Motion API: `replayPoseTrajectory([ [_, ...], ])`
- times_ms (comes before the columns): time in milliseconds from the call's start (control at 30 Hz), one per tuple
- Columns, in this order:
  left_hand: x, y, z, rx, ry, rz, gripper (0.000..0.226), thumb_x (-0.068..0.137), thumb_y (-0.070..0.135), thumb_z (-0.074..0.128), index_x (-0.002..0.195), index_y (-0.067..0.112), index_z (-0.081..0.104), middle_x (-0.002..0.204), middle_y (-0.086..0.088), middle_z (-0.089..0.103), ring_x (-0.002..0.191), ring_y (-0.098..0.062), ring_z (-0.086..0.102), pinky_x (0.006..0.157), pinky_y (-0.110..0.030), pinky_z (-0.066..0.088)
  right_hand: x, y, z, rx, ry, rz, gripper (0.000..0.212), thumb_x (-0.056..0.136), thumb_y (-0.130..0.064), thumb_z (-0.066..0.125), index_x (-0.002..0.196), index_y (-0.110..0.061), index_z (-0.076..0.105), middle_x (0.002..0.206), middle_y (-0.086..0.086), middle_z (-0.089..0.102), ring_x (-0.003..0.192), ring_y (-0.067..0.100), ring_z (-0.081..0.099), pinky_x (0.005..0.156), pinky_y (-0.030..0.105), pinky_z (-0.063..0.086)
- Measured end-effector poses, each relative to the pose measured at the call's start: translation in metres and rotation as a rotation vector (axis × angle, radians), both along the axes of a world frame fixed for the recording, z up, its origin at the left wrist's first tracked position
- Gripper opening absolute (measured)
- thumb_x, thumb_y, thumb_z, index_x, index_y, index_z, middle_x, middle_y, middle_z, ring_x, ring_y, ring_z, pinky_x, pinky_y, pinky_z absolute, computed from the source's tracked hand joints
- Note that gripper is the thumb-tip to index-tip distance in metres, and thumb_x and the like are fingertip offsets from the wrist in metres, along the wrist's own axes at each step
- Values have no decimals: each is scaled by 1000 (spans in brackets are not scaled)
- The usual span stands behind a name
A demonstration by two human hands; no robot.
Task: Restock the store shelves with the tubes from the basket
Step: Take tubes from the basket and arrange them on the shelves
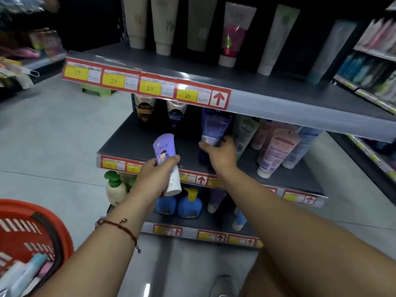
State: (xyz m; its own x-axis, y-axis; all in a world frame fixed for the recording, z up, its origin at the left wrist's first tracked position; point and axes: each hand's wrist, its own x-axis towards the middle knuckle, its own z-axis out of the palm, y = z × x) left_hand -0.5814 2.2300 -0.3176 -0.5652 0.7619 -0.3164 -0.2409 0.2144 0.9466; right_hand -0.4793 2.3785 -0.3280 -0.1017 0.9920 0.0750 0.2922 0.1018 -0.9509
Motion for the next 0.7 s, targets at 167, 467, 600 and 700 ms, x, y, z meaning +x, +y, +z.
replayPoseTrajectory([
  [167, -6, 9, -8, -7, 9, -18, 23, 86, 41, 70, 96, 21, 64, 95, -12, 71, 83, -28, 69, 68, -36, 56, -5, 21, -32, 43, -145, 48, 52, 77, -19, 81, 120, -8, 54, 109, 5, 66, 97, 22, 63, 78, 25, 43],
  [467, -6, 12, -17, -49, 71, -47, 26, 86, 42, 71, 99, 20, 65, 85, -4, 70, 68, -14, 65, 47, -21, 48, -25, 41, -40, -5, -219, 22, 51, 78, -19, 80, 122, -9, 56, 122, 10, 66, 109, 27, 63, 80, 24, 42],
  [600, -5, 9, -19, -68, 113, -69, 24, 84, 42, 73, 96, 21, 66, 85, -3, 71, 70, -15, 67, 54, -25, 49, -25, 41, -37, -35, -203, 35, 55, 76, -16, 81, 124, -7, 54, 123, 10, 65, 109, 26, 63, 80, 24, 43],
  [700, -2, 6, -17, -88, 137, -98, 25, 85, 41, 73, 96, 20, 64, 86, -4, 71, 71, -15, 66, 53, -23, 47, -17, 33, -27, -40, -166, 37, 54, 75, -15, 79, 122, -8, 53, 117, 9, 65, 105, 26, 63, 78, 25, 43],
])
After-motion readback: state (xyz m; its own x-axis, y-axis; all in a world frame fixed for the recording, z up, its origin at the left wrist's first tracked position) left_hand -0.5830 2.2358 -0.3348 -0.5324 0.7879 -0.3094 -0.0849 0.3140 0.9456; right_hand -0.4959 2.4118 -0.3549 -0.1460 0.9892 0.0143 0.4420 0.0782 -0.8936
